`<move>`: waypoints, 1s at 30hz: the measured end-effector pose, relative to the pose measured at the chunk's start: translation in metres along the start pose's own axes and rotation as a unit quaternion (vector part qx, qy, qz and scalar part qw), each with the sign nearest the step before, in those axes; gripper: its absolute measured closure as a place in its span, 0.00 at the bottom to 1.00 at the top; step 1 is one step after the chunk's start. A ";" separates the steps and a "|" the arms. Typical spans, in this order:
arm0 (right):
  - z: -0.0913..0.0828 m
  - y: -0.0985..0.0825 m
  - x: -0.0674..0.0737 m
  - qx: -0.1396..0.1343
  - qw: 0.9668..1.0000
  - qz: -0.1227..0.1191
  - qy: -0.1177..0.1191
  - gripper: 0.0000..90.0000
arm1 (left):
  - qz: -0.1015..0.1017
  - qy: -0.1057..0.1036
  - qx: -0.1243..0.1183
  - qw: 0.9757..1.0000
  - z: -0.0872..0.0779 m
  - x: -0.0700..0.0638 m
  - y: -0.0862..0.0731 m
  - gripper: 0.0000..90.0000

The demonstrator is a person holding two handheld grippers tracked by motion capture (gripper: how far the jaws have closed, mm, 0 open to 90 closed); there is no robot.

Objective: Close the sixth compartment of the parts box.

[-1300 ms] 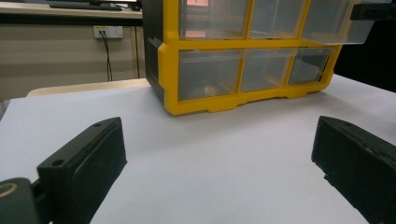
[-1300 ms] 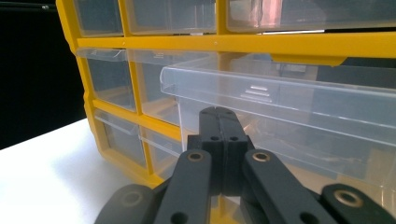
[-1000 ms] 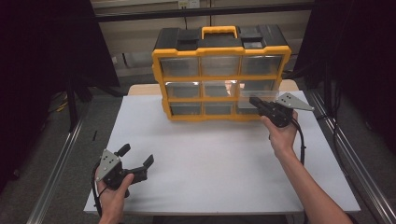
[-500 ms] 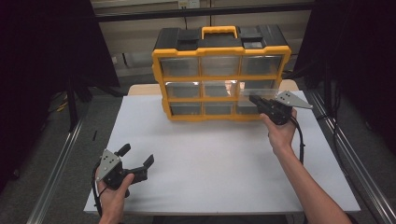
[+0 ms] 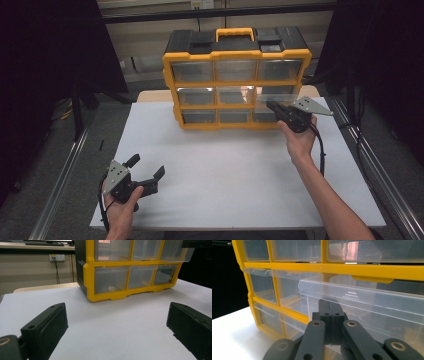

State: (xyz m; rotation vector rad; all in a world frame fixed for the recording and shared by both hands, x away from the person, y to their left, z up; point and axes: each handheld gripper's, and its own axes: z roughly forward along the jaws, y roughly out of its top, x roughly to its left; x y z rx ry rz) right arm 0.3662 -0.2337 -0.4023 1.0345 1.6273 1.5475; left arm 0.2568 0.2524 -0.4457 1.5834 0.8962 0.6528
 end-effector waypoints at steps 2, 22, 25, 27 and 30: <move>0.000 0.000 0.000 0.001 1.000 -0.001 0.000 1.00 | 0.000 0.000 0.000 1.000 0.000 0.000 0.000 0.04; 0.005 -0.002 -0.004 0.005 1.000 -0.003 -0.006 1.00 | -0.002 -0.002 -0.001 1.000 0.001 -0.001 0.000 0.04; 0.007 -0.003 -0.004 0.005 1.000 -0.001 -0.007 1.00 | 0.001 -0.001 0.001 1.000 0.000 0.000 0.000 0.04; 0.007 -0.003 -0.004 0.005 1.000 0.000 -0.010 1.00 | -0.001 0.000 0.000 1.000 0.000 0.000 0.000 0.04; 0.009 -0.004 -0.004 0.005 1.000 0.003 -0.008 1.00 | -0.008 -0.001 -0.003 1.000 0.001 -0.001 -0.001 0.04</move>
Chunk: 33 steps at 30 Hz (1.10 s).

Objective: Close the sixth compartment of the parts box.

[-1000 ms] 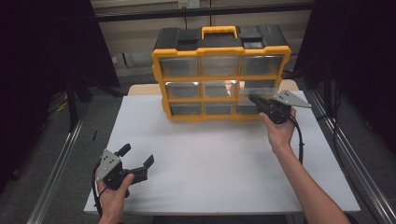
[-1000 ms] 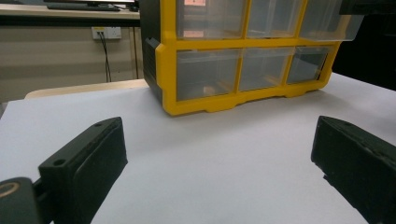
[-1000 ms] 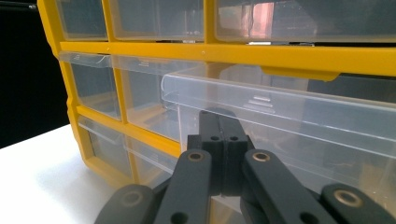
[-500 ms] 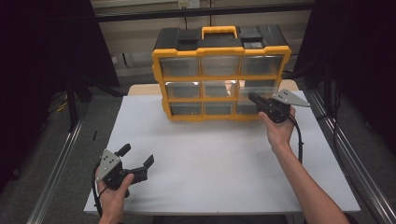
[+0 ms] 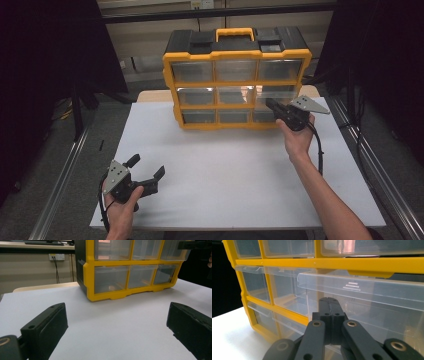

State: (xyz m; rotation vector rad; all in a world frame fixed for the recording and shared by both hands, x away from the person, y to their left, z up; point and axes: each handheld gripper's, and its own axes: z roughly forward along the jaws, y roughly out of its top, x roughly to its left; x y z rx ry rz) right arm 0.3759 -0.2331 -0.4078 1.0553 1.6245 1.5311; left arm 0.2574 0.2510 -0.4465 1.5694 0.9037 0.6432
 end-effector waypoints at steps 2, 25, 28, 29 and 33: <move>0.001 0.000 0.000 -0.001 1.000 0.001 -0.001 1.00 | 0.003 0.001 0.003 1.000 0.000 0.000 0.000 0.04; 0.007 -0.001 -0.003 -0.002 1.000 0.005 -0.009 1.00 | 0.007 0.002 0.007 1.000 0.000 0.000 0.000 0.04; 0.008 0.000 -0.004 -0.001 1.000 0.002 -0.014 1.00 | 0.007 0.002 0.007 1.000 0.000 0.000 0.000 0.04; 0.008 0.000 -0.004 -0.001 1.000 0.001 -0.013 1.00 | 0.007 0.001 0.006 1.000 0.000 0.000 0.000 0.04; 0.010 0.001 -0.005 0.000 1.000 0.004 -0.013 1.00 | 0.007 0.002 0.008 1.000 0.000 0.000 0.000 0.04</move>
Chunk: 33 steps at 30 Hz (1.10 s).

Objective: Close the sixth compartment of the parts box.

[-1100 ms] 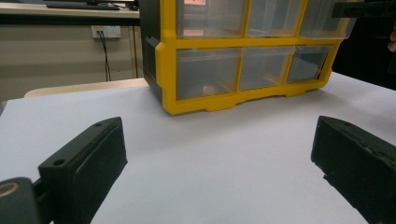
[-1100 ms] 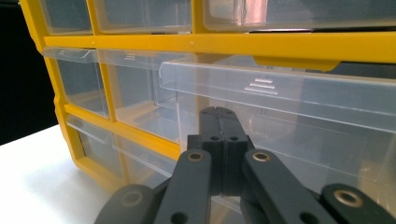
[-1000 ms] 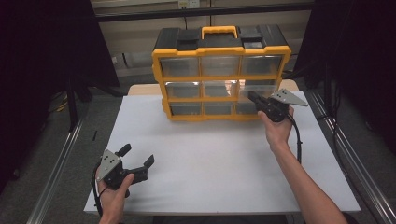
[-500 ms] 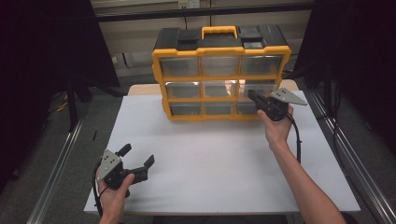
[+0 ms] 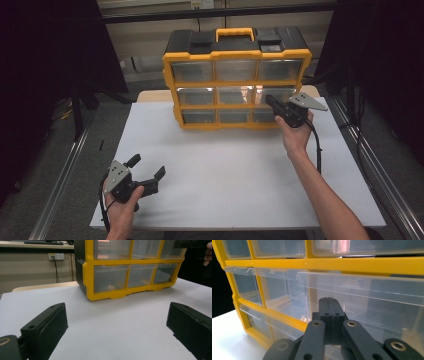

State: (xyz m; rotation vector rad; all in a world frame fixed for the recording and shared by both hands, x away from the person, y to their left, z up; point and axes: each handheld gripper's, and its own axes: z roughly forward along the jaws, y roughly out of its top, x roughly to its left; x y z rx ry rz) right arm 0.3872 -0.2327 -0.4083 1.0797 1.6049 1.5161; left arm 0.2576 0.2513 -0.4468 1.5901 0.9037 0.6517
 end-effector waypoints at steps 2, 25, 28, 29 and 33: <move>0.001 0.000 0.000 -0.001 1.000 -0.002 -0.001 1.00 | 0.000 0.000 0.000 1.000 0.000 0.000 0.000 0.04; 0.007 0.000 -0.007 0.003 1.000 0.004 -0.009 1.00 | -0.004 0.001 0.003 1.000 0.005 0.000 -0.002 0.04; 0.009 0.000 -0.008 0.004 1.000 0.003 -0.010 1.00 | -0.004 0.000 0.005 1.000 0.006 0.001 -0.002 0.04; 0.009 -0.001 -0.009 0.003 1.000 0.001 -0.010 1.00 | -0.004 0.000 0.005 1.000 0.006 0.001 -0.002 0.04; 0.011 -0.001 -0.009 0.004 1.000 0.007 -0.014 1.00 | -0.009 -0.001 0.002 1.000 0.008 0.001 -0.003 0.04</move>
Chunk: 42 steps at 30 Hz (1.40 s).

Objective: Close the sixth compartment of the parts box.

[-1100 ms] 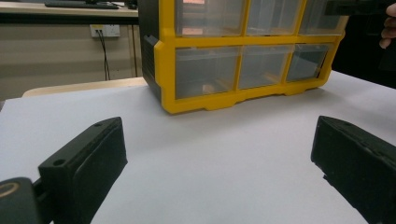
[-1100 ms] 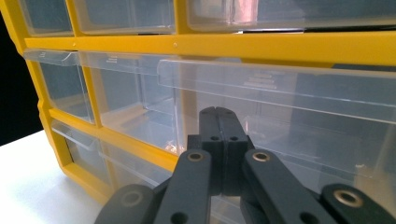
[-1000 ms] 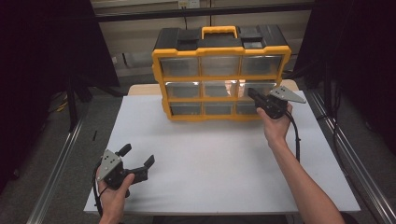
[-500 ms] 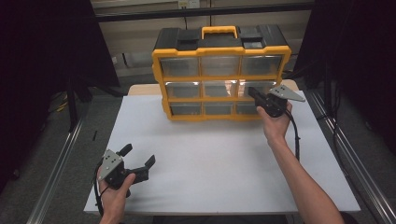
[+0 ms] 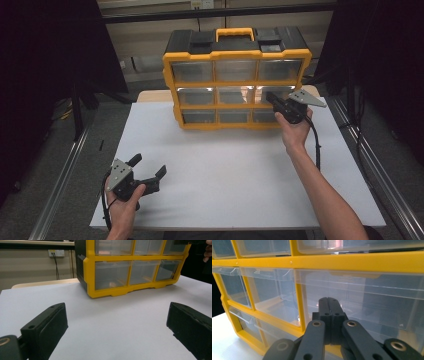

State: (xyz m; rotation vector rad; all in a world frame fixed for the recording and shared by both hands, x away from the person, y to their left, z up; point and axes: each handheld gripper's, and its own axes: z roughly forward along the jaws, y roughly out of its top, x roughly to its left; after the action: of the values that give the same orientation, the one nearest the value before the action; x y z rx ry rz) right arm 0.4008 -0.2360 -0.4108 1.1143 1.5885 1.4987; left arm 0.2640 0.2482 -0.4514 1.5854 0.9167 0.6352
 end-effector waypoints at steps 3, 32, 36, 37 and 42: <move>0.000 0.000 -0.001 -0.001 1.000 -0.005 0.002 1.00 | 0.011 0.000 0.009 1.000 0.000 0.000 0.001 0.04; -0.007 0.005 0.009 0.002 1.000 0.021 0.022 0.62 | 0.007 -0.006 0.001 1.000 -0.001 -0.001 0.002 0.04; -0.012 0.003 0.013 0.004 1.000 0.015 0.025 0.49 | 0.005 -0.009 0.004 1.000 0.000 -0.001 0.002 0.04; -0.012 0.003 0.013 0.004 1.000 0.015 0.025 0.49 | 0.005 -0.009 0.004 1.000 0.000 -0.001 0.002 0.04; -0.016 -0.002 0.014 0.014 0.999 0.019 0.032 0.35 | 0.010 -0.003 0.009 1.000 0.000 -0.001 0.002 0.04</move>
State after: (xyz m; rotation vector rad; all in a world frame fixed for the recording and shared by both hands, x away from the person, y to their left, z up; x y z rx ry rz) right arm 0.3801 -0.2295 -0.4096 1.1293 1.6432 1.5557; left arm 0.2640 0.2475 -0.4489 1.6127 0.9051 0.6362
